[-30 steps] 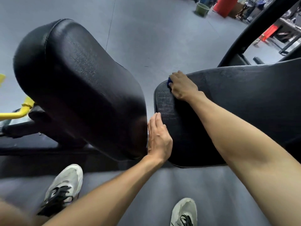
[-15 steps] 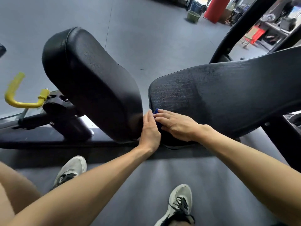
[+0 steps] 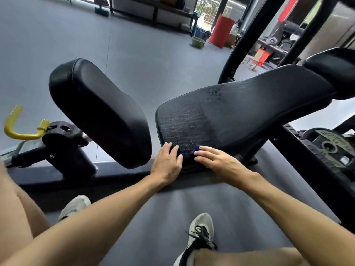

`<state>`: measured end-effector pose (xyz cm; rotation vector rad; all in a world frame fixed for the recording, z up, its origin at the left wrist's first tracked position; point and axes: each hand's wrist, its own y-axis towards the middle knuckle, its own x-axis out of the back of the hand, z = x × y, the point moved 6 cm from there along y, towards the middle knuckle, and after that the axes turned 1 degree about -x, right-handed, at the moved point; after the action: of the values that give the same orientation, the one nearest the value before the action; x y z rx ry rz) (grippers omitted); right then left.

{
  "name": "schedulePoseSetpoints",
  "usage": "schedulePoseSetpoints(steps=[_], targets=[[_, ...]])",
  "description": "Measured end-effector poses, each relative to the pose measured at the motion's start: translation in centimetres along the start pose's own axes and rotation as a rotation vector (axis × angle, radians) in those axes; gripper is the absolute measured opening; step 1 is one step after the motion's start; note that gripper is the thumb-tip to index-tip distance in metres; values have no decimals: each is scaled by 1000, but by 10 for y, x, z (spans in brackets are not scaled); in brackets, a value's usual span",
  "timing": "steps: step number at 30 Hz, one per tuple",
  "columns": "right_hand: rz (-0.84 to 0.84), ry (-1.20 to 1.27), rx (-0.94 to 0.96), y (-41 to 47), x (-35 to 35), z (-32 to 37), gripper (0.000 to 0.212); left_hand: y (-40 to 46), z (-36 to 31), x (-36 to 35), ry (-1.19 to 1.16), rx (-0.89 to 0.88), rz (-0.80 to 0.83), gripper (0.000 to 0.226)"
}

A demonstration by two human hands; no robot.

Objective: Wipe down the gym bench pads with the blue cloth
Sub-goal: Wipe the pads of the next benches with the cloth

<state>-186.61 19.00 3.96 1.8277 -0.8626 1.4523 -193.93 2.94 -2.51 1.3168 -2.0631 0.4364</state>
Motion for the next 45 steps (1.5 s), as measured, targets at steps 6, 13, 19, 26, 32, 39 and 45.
schedulePoseSetpoints(steps=[6, 13, 19, 26, 32, 39, 45], targets=[[-192, -35, -312, -40, 60, -38, 43, 10, -52, 8, 115, -203, 53, 60], [-223, 128, -464, -28, 59, -74, 62, 55, -81, 10, 156, -314, 57, 61], [-242, -72, -465, -22, 70, -103, 32, 113, -101, -3, 244, -496, 148, 56], [-251, -157, -708, -25, 60, -96, 27, 164, -135, -11, 574, -849, 244, 42], [-174, -69, -809, -24, 52, -67, 48, 181, -143, -11, 671, -1060, 253, 39], [-325, -97, -812, -1, 39, -44, 41, 165, -102, -6, 525, -1215, 28, 56], [-378, -312, -920, -18, 60, -91, 37, 180, -68, -5, 502, -1331, 67, 60]])
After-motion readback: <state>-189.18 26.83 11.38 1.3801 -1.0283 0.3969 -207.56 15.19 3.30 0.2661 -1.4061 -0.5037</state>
